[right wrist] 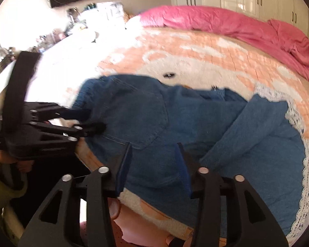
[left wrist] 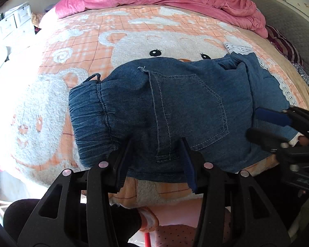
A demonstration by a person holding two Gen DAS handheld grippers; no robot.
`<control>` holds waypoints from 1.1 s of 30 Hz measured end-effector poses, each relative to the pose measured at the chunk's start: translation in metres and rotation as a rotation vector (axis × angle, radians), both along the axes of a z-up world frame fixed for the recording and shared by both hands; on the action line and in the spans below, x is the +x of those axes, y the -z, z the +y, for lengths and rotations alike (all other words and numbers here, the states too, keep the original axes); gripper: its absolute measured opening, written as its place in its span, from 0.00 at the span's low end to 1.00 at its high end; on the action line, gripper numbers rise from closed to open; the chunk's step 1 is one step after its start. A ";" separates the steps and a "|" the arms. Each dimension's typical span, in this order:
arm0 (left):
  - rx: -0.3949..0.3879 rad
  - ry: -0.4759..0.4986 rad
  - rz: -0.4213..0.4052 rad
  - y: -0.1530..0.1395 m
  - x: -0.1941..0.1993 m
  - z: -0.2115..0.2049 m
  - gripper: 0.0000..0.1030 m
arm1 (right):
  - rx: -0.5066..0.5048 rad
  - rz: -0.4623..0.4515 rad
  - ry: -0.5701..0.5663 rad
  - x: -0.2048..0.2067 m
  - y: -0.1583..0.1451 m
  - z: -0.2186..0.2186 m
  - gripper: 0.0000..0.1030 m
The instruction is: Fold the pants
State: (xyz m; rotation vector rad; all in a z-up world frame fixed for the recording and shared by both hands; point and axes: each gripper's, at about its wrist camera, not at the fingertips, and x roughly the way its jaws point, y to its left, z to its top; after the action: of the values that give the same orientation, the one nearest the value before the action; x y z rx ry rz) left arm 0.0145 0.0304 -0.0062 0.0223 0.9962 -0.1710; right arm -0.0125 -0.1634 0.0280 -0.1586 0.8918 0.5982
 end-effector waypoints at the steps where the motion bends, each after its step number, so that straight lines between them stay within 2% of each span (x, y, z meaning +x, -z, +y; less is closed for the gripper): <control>1: 0.000 0.000 0.000 0.000 0.000 0.000 0.38 | -0.034 0.027 0.016 0.004 0.010 0.001 0.44; 3: -0.002 0.002 0.002 0.000 0.000 0.000 0.38 | -0.069 0.083 0.032 0.009 0.027 0.002 0.44; 6: -0.007 0.000 -0.001 -0.001 0.000 0.000 0.38 | -0.052 0.085 0.036 0.009 0.029 0.000 0.44; 10: -0.049 -0.006 -0.042 -0.021 -0.009 0.000 0.38 | -0.030 0.007 0.050 -0.001 0.010 -0.009 0.44; 13: -0.059 0.022 -0.108 -0.042 -0.018 -0.008 0.38 | -0.049 -0.055 0.091 -0.003 -0.006 -0.021 0.52; 17: -0.070 0.081 -0.149 -0.058 -0.018 -0.029 0.43 | -0.064 -0.096 0.152 0.004 -0.019 -0.041 0.53; 26: -0.074 0.202 -0.071 -0.039 0.016 -0.089 0.47 | -0.068 -0.139 0.237 0.025 -0.035 -0.088 0.60; 33: -0.130 0.259 0.031 -0.015 0.054 -0.134 0.47 | -0.045 -0.131 0.407 0.063 -0.047 -0.160 0.61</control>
State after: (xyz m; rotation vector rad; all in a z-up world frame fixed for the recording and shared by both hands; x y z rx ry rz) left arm 0.0682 -0.1036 0.0089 0.0299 1.0098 -0.4741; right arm 0.0510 -0.3236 0.0753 -0.0531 0.7817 0.1862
